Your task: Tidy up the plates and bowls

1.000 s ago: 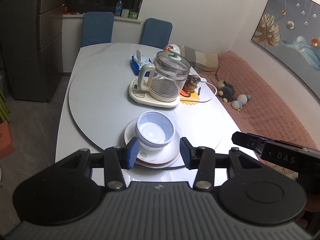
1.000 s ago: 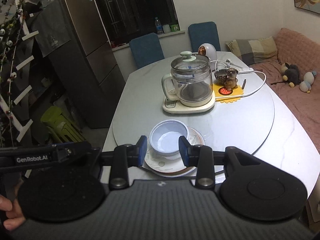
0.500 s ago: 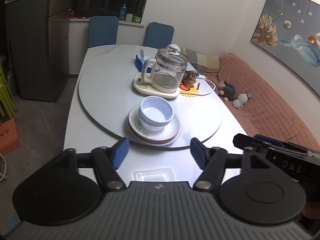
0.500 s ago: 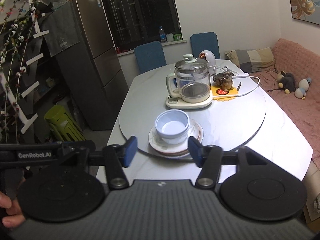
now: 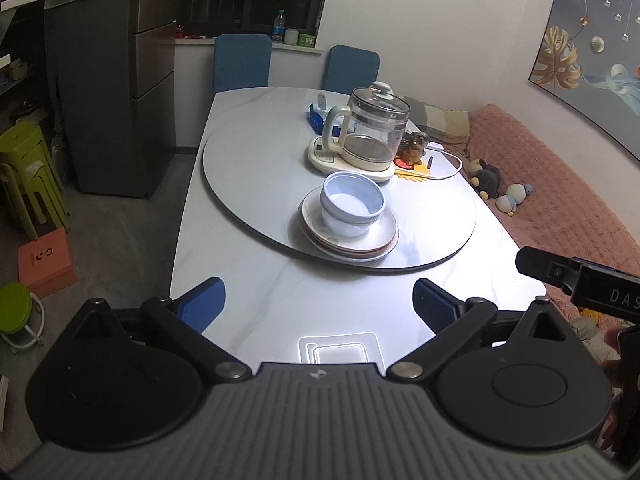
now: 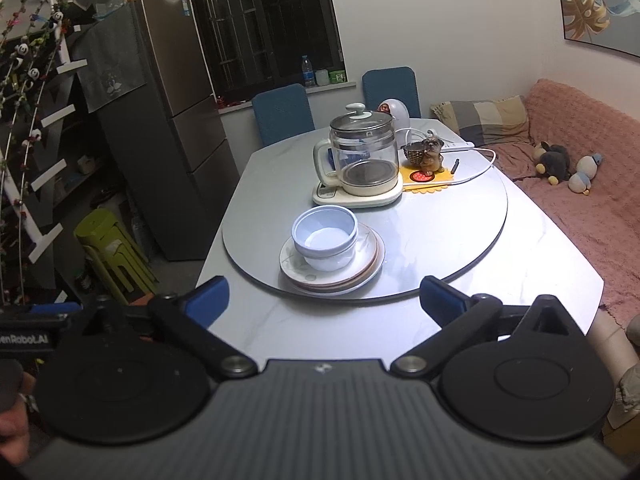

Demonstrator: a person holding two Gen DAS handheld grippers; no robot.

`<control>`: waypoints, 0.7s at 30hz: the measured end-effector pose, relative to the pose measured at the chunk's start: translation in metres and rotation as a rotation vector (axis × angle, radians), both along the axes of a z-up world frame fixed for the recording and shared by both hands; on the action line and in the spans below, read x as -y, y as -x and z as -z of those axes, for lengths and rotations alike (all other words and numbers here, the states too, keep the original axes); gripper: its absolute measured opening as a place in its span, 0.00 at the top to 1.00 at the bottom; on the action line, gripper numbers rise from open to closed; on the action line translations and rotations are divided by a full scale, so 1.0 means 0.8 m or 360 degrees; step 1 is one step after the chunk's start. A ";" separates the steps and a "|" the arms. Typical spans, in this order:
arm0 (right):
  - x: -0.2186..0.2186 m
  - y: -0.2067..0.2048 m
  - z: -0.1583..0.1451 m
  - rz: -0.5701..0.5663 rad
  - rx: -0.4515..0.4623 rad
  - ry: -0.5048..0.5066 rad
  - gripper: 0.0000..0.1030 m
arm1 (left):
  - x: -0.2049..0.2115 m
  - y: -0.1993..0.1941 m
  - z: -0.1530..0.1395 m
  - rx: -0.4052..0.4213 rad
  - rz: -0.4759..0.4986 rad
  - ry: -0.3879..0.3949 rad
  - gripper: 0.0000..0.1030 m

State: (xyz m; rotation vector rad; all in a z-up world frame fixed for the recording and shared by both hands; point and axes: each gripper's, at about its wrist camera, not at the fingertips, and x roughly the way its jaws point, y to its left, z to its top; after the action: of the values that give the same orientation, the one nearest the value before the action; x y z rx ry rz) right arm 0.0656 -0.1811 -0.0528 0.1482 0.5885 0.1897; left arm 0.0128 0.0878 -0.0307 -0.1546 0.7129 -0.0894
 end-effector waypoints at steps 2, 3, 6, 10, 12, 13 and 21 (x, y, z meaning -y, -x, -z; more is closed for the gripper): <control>-0.002 0.004 0.001 0.0001 0.0004 0.0009 0.00 | -0.002 0.002 0.001 -0.0010 -0.0011 -0.0020 0.01; -0.003 0.005 0.000 0.0005 0.0009 0.0012 0.00 | -0.003 0.003 0.000 -0.0009 -0.0019 -0.0028 0.01; -0.006 0.009 0.000 0.0005 0.0020 0.0027 0.00 | -0.008 0.007 -0.001 0.0001 -0.0044 -0.0040 0.01; -0.008 0.012 0.000 -0.0003 0.0016 0.0025 0.00 | -0.012 0.010 -0.002 0.0003 -0.0058 -0.0032 0.01; -0.007 0.010 0.001 0.0009 0.0004 0.0010 0.00 | -0.013 0.010 -0.002 0.0010 -0.0067 -0.0043 0.01; -0.008 0.009 0.001 0.0007 -0.0003 0.0005 0.00 | -0.015 0.010 -0.002 0.0010 -0.0070 -0.0047 0.01; -0.026 0.018 0.002 -0.0030 -0.0009 0.0075 0.00 | -0.018 0.012 -0.001 -0.0003 -0.0066 -0.0049 0.01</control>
State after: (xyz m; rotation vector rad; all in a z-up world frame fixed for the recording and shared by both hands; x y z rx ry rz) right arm 0.0513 -0.1603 -0.0547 0.0975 0.5999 0.1935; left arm 0.0034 0.1026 -0.0299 -0.1399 0.7123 -0.0384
